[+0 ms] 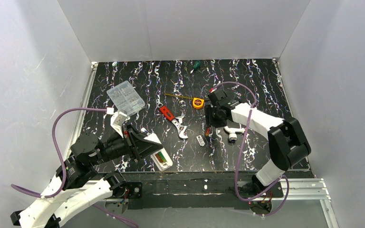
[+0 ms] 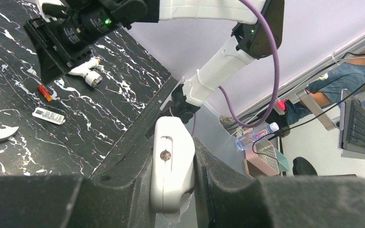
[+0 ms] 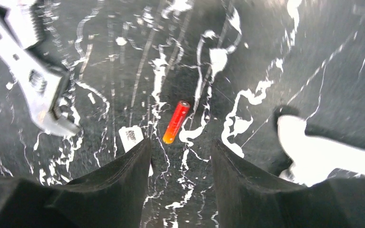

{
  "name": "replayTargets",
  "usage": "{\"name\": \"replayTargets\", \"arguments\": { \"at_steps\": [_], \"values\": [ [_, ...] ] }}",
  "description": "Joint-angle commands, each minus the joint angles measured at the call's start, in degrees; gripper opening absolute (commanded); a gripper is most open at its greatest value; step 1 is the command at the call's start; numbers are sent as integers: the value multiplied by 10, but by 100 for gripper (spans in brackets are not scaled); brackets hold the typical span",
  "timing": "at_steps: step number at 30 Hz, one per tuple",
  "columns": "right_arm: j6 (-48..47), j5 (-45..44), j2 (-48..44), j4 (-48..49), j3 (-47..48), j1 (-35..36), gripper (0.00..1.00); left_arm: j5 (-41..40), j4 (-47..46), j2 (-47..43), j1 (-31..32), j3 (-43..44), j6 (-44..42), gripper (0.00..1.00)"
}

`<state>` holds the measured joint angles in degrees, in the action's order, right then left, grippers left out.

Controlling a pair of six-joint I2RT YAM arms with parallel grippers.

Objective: Load the batteries into the remote control
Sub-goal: Pick up the battery from the center of the board.

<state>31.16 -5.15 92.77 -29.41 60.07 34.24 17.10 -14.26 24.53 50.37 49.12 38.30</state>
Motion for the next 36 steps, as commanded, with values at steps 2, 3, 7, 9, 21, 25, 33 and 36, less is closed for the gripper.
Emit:
{"name": "replayTargets", "arguments": {
  "at_steps": [2,3,7,9,21,25,33,36],
  "values": [
    [-291,83,-51,15,33,-1,57,-1,-38,-10,0,3,-3,0],
    [-346,107,-64,27,22,-1,57,-1,-37,-10,1,2,-3,0],
    [-547,177,-128,112,-51,-3,63,-3,-33,-9,0,6,0,0],
    [-631,188,-139,107,-58,-6,67,-3,-21,-10,0,14,-2,0],
    [-879,185,-38,-3,-20,-23,59,-14,30,-34,0,39,-13,0],
    [-891,215,-37,53,-52,-23,55,-28,45,-47,0,37,-17,0],
    [-907,248,-15,55,-42,-23,51,-39,64,-60,0,43,-22,0],
    [-912,247,-3,54,-38,-22,51,-42,72,-64,0,44,-26,0]
  ]
}}
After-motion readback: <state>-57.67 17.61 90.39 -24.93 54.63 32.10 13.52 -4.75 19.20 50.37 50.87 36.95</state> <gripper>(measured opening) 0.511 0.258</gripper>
